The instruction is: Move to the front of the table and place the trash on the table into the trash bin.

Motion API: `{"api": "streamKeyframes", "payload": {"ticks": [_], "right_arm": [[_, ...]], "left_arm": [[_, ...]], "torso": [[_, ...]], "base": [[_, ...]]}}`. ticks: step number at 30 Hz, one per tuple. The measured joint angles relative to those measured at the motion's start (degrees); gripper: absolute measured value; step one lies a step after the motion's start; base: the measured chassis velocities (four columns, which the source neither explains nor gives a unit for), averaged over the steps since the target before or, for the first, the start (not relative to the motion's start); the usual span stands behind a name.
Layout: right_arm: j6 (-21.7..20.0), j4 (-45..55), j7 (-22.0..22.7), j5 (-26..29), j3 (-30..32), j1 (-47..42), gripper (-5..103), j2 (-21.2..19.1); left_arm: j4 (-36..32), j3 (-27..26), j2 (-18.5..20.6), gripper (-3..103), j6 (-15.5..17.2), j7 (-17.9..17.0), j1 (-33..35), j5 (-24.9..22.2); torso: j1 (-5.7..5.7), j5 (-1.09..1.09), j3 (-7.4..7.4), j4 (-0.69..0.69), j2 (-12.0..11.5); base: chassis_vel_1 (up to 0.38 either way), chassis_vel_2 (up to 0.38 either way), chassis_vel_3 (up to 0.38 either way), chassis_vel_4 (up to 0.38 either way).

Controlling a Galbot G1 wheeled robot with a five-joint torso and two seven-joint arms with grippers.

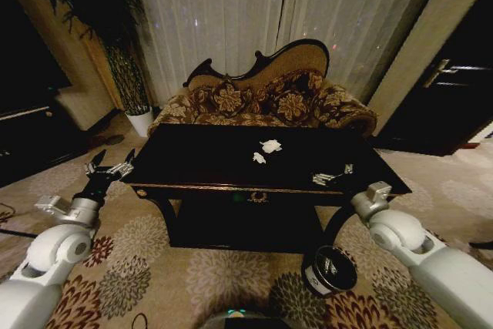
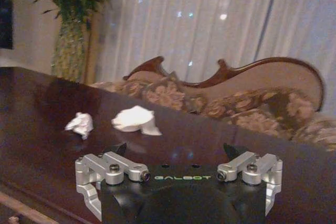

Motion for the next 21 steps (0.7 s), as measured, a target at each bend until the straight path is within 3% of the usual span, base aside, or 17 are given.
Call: {"api": "streamKeyframes", "payload": {"ticks": [10, 21], "right_arm": [[-2.59, -3.73, 0.25, 4.2, -16.36, 15.85, 100, -1.98], [-3.51, -7.18, 0.34, 5.72, -28.03, 26.38, 100, -0.56]], "left_arm": [[0.01, 0.0, 0.0, 100, 0.0, 0.0, 0.0, 0.0], [0.0, 0.0, 0.0, 100, 0.0, 0.0, 0.0, 0.0]], "torso": [[0.01, 0.0, 0.0, 0.02, 0.0], [0.0, -0.01, 0.0, 0.0, 0.0]], "base": [[0.0, 0.0, 0.0, 0.0], [0.0, 0.0, 0.0, 0.0]]}}
